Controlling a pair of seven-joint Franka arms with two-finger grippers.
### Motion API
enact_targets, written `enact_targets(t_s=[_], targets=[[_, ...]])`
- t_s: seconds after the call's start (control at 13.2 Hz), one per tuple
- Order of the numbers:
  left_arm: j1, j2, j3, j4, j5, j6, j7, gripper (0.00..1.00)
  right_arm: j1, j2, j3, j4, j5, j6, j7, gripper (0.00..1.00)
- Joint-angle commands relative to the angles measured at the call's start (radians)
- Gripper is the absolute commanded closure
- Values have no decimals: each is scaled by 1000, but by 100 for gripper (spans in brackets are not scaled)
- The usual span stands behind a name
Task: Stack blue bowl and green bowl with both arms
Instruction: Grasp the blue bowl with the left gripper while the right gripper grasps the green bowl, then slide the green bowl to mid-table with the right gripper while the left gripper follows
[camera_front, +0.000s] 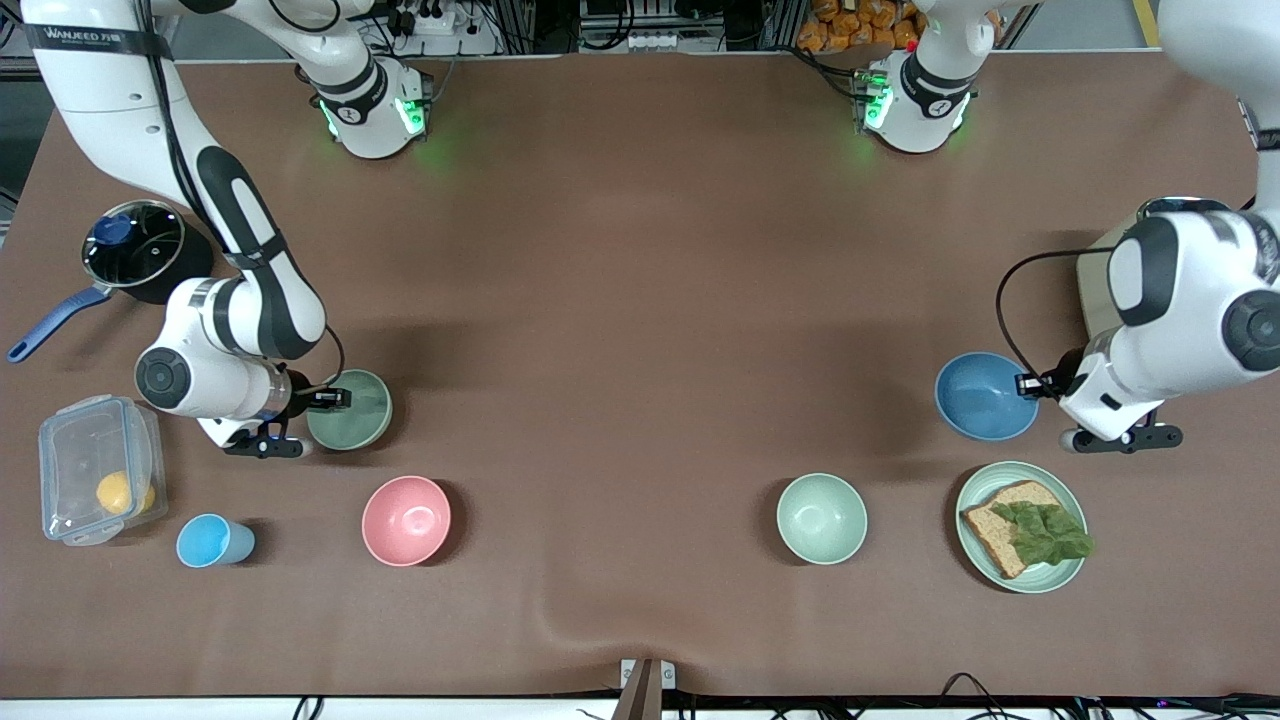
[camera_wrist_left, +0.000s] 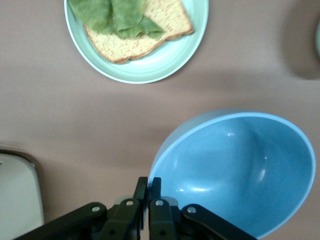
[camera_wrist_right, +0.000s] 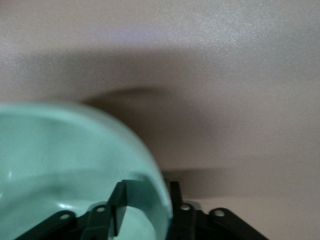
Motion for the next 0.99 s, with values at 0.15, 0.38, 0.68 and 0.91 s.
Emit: enact_targets(t_s=[0.15,0.38,0.68,0.91], targets=[[4,-50,-33,51,4,-80,8,100,20,-44,20,29,19,-87,20,100],[-2,-28,-33,60,10,-80,6,100,36,-56,85,105,19,-217,174,100],[-5,-10,-33,88,18,-78,26,100,46,-53,263,165,19,-274,531,100],[-17,-8,-34,88,5,-80,5,100,70,-9,413,219,33,-190,832,100]])
